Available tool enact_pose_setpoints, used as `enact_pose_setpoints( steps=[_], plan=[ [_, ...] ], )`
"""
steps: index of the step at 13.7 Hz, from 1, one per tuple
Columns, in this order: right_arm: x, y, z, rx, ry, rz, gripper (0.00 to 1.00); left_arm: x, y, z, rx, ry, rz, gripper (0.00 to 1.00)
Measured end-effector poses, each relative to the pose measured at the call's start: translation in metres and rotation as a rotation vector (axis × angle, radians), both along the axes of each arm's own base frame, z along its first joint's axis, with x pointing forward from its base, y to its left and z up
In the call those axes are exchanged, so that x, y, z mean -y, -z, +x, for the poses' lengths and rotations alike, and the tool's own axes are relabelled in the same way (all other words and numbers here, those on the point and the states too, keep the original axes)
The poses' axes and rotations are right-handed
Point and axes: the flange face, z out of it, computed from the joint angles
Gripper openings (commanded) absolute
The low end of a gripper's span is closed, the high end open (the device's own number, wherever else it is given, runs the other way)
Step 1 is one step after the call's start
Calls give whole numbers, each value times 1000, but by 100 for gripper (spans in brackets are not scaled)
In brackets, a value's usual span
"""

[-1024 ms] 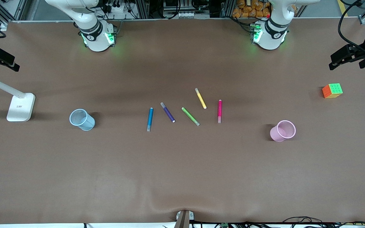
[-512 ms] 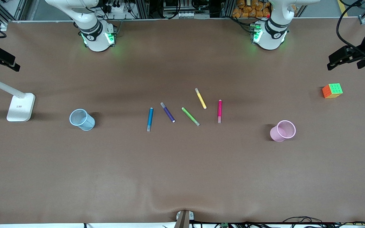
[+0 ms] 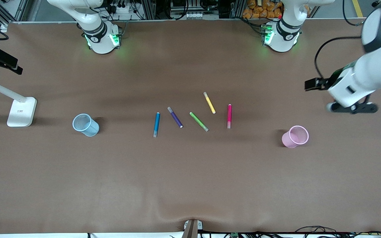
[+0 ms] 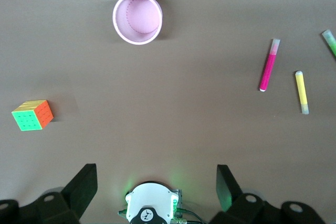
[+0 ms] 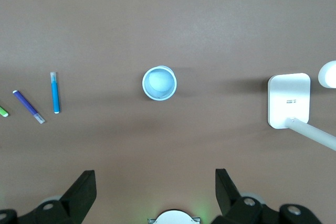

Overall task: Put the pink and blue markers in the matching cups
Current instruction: 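Move the left gripper over the pink marker while the right gripper reaches out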

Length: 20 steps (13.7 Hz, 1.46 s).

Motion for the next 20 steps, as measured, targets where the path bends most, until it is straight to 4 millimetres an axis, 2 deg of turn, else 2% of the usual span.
enact_pose_setpoints(
  steps=[4,8,11,13,16,18,20],
  plan=[
    [-3,0,0,0,-8,0,100,27,32,16,7,7,-18,100],
    [-7,2,1,-2,-15,0,100,96,90,25,6,-3,8,100],
    [-10,8,6,6,-20,0,100,146,140,18,21,-11,23,100],
    [-16,21,13,17,-31,-1,100,176,170,8,28,-26,37,100],
    [-24,59,26,-12,-44,0,100,219,214,-6,42,-29,47,100],
    [-25,85,32,-48,-46,1,100,234,245,-9,43,-14,46,100],
    [-35,107,34,-71,-66,3,100,237,276,-11,36,-11,48,96]
  ],
)
